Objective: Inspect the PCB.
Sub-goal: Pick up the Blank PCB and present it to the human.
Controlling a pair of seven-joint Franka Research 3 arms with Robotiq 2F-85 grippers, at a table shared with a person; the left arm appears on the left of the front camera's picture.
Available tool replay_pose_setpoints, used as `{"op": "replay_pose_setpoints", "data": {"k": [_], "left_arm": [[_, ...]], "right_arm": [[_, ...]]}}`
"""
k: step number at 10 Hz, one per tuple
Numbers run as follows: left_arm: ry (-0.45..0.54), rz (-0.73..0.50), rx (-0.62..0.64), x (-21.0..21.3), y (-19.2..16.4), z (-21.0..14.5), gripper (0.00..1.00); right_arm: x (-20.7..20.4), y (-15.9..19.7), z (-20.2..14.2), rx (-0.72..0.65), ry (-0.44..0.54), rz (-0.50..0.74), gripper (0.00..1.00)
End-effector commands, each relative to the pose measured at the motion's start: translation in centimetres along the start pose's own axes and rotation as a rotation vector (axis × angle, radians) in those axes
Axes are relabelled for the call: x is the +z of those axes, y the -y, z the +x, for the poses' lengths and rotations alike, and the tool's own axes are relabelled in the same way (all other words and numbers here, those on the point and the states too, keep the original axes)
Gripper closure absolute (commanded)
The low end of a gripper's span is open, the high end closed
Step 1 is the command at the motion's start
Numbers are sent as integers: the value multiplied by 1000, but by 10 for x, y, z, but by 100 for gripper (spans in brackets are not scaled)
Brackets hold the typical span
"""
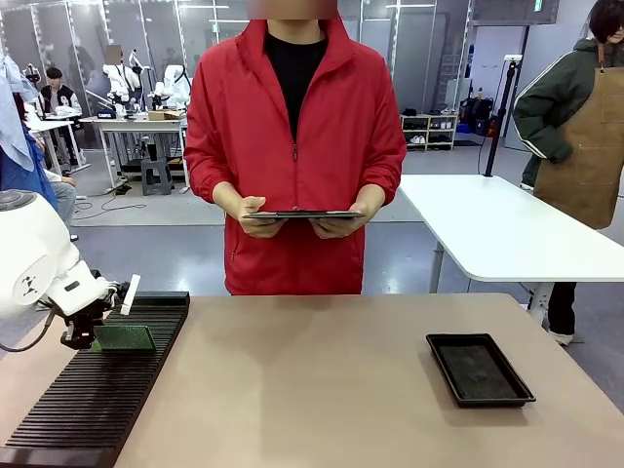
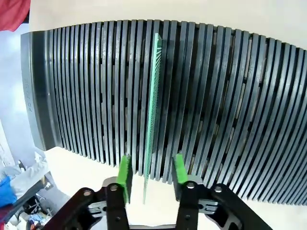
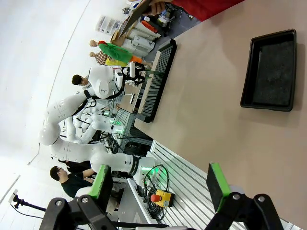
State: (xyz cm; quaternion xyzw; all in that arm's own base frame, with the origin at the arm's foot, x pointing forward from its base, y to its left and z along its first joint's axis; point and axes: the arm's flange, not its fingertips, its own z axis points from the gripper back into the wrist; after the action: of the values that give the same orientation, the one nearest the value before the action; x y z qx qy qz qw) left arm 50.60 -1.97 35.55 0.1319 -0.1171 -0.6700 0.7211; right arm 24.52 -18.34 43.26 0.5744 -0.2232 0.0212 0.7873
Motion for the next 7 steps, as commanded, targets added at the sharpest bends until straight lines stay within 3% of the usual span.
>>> {"op": "replay_pose_setpoints", "data": {"k": [1,2,7], "left_arm": [[-18,22,7,-8,-5,1,95],[-19,15,6,-9,-5,1,100],[-9,-5,2,-9,-5,-2,100]], "right_arm": [[1,0,0,7,5,10,0],[1,0,0,7,5,10,0],[1,0,0,7,5,10,0]]}}
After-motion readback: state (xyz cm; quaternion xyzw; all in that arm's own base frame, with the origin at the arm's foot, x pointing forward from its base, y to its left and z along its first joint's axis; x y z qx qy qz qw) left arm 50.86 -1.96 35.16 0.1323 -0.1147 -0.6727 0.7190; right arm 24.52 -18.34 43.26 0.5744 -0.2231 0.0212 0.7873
